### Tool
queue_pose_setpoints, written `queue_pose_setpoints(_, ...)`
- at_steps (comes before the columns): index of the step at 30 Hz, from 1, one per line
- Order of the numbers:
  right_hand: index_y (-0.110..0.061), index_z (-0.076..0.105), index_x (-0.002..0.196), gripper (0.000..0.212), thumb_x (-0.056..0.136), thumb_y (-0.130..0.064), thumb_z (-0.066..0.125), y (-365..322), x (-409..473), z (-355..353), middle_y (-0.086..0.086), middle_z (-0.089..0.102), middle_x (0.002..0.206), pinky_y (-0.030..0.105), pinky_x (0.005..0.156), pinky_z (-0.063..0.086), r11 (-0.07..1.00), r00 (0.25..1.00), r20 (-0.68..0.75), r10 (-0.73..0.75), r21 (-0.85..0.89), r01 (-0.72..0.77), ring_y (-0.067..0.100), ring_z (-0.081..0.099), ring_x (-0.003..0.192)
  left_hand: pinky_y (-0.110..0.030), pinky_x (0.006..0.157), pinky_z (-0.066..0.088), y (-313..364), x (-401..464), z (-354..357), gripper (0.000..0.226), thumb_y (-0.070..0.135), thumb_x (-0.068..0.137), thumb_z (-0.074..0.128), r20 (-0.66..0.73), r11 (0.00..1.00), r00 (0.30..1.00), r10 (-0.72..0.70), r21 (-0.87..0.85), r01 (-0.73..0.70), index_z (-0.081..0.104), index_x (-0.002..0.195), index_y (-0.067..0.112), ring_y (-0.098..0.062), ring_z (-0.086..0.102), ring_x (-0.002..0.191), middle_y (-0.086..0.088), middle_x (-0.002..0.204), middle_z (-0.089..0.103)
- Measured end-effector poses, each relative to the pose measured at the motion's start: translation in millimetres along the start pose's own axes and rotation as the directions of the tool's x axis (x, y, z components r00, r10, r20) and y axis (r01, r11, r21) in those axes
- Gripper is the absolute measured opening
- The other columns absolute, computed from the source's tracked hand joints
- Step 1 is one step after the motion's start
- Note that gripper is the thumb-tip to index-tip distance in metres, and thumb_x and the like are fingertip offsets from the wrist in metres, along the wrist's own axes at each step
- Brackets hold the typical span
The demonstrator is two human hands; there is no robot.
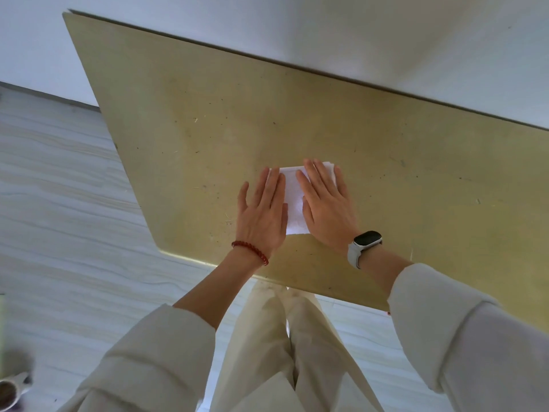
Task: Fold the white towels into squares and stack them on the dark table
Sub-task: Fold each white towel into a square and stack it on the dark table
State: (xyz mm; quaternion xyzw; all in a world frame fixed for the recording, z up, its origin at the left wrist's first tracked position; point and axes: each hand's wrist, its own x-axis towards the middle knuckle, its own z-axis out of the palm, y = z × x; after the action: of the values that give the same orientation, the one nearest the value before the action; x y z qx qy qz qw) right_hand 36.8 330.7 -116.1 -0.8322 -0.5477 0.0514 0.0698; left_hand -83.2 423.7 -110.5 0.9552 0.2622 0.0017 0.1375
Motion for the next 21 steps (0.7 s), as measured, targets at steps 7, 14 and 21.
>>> queue_pose_setpoints(7, -0.015, 0.030, 0.141, 0.052, 0.092, -0.031, 0.026, 9.3, -8.5, 12.1, 0.014, 0.030, 0.149, 0.058, 0.105, 0.026, 0.999, 0.983, 0.182, 0.032, -0.043, -0.024, 0.028, 0.026, 0.138, -0.054, 0.107, 0.021, -9.4, -1.5, 21.0, 0.062, 0.038, 0.092, 0.023, 0.145, 0.995, 0.989, 0.025, 0.095, -0.039, 0.029, 0.139, -0.002, -0.026, 0.033, 0.136, -0.015, 0.146, 0.035)
queue_pose_setpoints(14, -0.011, 0.037, 0.138, 0.051, 0.092, -0.028, 0.024, 7.0, -7.6, 6.4, 0.017, 0.031, 0.148, 0.053, 0.108, 0.022, 0.995, 0.985, 0.169, 0.035, 0.087, -0.050, 0.029, 0.027, 0.138, -0.054, 0.108, 0.018, -10.1, -2.5, 23.9, 0.062, 0.042, 0.092, 0.022, 0.109, 0.994, 0.994, 0.028, 0.102, -0.039, 0.020, 0.142, 0.005, -0.024, 0.025, 0.138, -0.014, 0.148, 0.031)
queue_pose_setpoints(21, -0.010, 0.054, 0.113, 0.033, 0.089, -0.031, 0.050, -4.0, -6.3, -17.6, 0.006, 0.056, 0.116, 0.032, 0.090, 0.036, 0.610, 0.678, 0.142, 0.721, 0.335, -0.718, 0.025, 0.048, 0.108, -0.053, 0.111, 0.014, -8.9, -4.7, 25.5, 0.061, 0.043, 0.095, 0.014, 0.100, 0.993, 0.995, 0.013, 0.113, -0.024, 0.020, 0.142, 0.006, -0.024, 0.022, 0.139, -0.013, 0.149, 0.030)
